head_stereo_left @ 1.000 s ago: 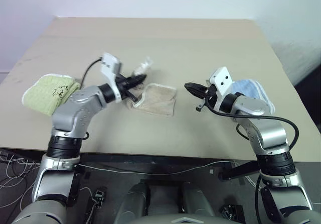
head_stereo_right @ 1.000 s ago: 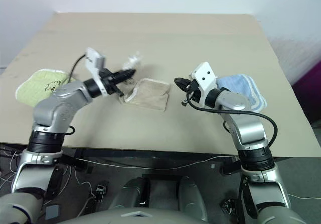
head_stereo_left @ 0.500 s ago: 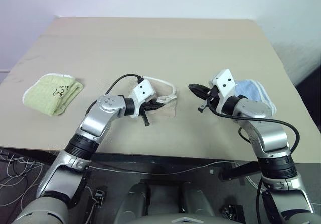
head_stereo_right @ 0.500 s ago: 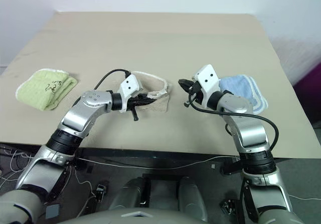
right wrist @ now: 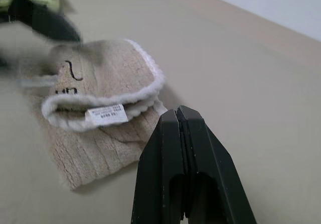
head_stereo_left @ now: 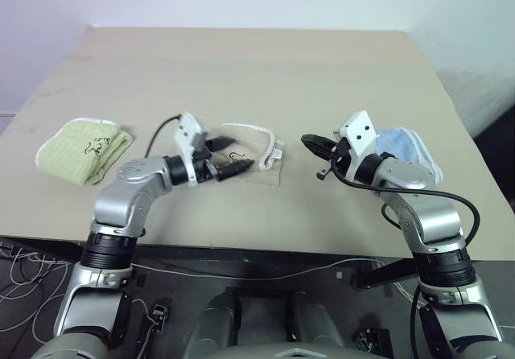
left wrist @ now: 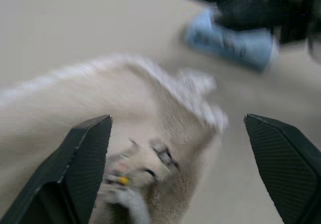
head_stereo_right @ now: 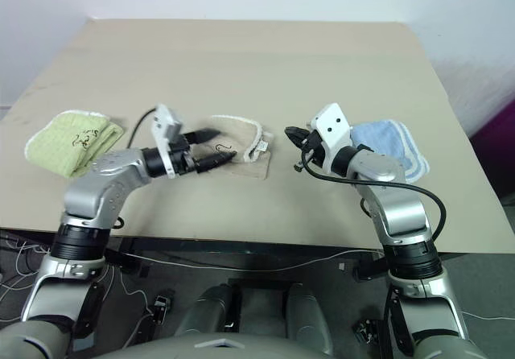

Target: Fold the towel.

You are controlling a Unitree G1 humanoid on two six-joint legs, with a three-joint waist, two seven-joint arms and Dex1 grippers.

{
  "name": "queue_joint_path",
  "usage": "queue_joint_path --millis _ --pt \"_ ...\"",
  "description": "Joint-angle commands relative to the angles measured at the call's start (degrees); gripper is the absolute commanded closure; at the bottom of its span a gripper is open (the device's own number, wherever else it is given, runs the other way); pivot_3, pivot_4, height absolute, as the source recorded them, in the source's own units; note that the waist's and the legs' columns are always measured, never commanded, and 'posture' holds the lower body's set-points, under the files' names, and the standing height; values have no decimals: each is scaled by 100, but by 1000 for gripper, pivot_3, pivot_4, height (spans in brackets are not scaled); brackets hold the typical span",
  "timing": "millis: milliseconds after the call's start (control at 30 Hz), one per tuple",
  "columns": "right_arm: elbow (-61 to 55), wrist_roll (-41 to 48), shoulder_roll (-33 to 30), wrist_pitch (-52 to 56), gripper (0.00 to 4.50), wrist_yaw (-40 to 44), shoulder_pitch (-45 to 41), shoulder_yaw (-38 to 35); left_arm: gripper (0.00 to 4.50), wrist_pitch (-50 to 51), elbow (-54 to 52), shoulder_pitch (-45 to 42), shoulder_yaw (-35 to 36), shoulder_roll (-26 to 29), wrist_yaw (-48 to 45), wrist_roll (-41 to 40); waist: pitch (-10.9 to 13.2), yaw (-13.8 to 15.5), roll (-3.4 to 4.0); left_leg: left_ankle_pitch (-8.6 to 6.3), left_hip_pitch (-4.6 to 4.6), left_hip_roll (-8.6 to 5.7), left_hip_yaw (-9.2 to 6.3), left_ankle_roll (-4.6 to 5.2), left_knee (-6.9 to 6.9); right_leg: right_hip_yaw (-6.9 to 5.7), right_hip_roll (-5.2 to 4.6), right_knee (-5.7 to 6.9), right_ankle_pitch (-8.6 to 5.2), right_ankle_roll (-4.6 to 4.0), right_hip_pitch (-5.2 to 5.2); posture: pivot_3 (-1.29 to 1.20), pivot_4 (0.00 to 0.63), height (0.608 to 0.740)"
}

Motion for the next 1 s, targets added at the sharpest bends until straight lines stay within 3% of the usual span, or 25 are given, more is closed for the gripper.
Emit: queue_joint_path --millis 33,133,400,433,733,1000 --pt "-47 7 278 11 4500 -100 -286 178 674 -433 122 33 275 -45 621 366 0 -10 0 0 0 0 0 0 0 0 2 0 0 0 0 0 150 740" --pt "238 -99 575 3 4500 -205 -518 375 1468 -834 390 -14 170 -145 904 715 0 1 0 0 1 -1 0 -1 0 0 5 1 1 0 -2 0 150 740" --pt "1819 -501 1283 -290 4500 -201 -911 911 4271 -1644 1745 -398 -464 -385 924 1596 0 6 0 1 0 -7 0 -1 2 -5 3 -1 2 1 -1 0 150 740" --pt "1973 -602 1293 -317 4500 -189 -886 1012 4460 -1712 1899 -416 -549 -373 939 1728 -1 0 0 1 -1 -7 0 -1 2 -5 3 -1 2 1 -3 0 150 740" --pt "2544 -956 1378 -527 4500 -281 -712 1164 4460 -2019 2420 -243 -713 -381 922 2134 -8 -22 2 1 12 -5 0 -2 1 -4 6 4 2 1 7 0 150 740" --pt "1089 -243 1120 -34 4500 -114 -615 419 4460 -1278 1346 -163 643 -551 804 478 -6 -23 2 1 -2 -4 -1 -2 5 -3 4 10 2 1 -8 0 150 740"
